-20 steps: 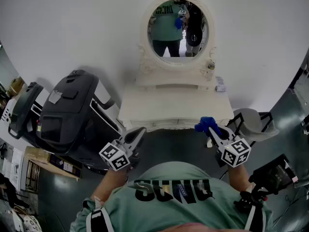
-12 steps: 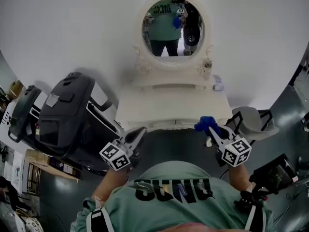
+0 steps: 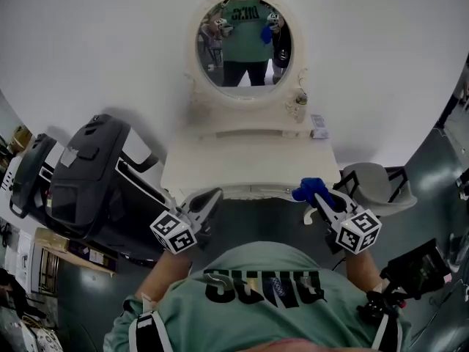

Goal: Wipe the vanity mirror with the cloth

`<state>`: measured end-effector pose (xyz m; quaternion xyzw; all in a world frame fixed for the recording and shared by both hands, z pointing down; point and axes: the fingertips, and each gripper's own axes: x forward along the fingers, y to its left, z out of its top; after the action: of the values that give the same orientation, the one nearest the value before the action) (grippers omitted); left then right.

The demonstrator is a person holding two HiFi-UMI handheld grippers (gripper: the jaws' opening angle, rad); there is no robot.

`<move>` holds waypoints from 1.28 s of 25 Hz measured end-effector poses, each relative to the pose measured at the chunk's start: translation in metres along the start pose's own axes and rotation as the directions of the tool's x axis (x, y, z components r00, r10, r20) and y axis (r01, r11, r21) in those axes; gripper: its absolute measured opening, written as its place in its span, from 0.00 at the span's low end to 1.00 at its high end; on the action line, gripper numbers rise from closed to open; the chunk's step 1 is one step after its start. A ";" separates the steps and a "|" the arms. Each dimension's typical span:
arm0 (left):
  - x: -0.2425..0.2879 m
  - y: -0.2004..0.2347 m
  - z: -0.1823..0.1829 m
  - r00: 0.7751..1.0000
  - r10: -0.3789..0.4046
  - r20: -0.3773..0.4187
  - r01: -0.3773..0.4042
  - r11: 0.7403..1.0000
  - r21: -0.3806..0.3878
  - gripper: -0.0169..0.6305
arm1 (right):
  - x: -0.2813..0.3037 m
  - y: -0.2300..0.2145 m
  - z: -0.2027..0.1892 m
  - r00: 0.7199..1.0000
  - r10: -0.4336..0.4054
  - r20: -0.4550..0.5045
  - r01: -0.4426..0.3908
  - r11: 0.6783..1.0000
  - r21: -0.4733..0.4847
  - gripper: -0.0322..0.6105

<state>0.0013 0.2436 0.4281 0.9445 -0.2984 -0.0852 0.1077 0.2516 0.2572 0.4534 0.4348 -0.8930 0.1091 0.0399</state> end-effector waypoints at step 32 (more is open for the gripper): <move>0.088 0.382 0.084 0.992 -0.126 0.017 0.126 0.991 -0.051 0.04 | 0.396 -0.103 0.175 0.984 -0.147 0.098 0.169 0.942 -0.290 0.13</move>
<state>-0.1555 -0.1256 0.4365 0.9578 -0.2366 -0.1058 0.1244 0.0913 -0.1491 0.3651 0.4979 -0.8623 -0.0462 0.0798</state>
